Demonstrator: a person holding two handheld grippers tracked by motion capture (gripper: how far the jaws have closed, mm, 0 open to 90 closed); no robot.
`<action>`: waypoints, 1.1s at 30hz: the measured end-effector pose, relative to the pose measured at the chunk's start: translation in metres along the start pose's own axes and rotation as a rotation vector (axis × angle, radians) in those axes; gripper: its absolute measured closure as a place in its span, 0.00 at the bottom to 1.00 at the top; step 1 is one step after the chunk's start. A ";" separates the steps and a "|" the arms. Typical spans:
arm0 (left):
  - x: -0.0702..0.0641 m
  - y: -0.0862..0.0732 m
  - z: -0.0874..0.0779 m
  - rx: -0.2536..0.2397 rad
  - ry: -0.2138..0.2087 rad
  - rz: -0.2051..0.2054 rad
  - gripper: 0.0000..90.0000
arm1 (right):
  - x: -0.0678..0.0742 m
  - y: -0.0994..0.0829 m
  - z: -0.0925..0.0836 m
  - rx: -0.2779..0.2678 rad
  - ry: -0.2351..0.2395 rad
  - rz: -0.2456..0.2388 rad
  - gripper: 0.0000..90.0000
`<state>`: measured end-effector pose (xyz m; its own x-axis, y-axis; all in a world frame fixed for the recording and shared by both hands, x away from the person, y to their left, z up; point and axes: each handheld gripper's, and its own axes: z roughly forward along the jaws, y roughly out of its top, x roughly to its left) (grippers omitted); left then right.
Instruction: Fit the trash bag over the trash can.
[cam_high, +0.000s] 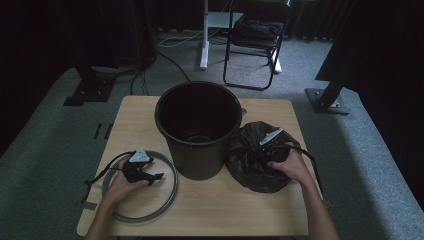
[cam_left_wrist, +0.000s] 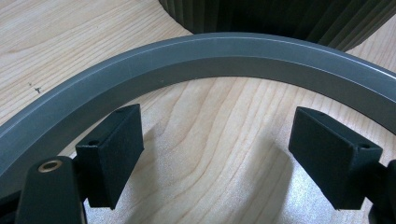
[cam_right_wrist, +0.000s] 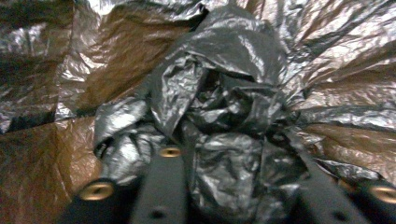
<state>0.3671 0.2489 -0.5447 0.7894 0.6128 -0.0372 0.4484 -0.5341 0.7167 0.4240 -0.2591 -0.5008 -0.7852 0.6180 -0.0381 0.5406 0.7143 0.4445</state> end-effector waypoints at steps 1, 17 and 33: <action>0.000 0.000 0.000 0.000 0.000 0.000 0.20 | -0.001 -0.001 -0.001 -0.011 0.005 0.002 0.92; 0.000 0.000 0.000 0.000 -0.001 -0.002 0.20 | -0.009 -0.026 -0.039 -0.217 0.002 0.075 0.96; 0.000 0.000 0.000 0.000 -0.001 -0.002 0.20 | -0.014 -0.041 -0.080 -0.397 -0.001 0.108 0.96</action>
<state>0.3671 0.2491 -0.5446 0.7890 0.6132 -0.0399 0.4502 -0.5327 0.7166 0.3889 -0.3233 -0.4474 -0.7302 0.6827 0.0266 0.4608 0.4634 0.7569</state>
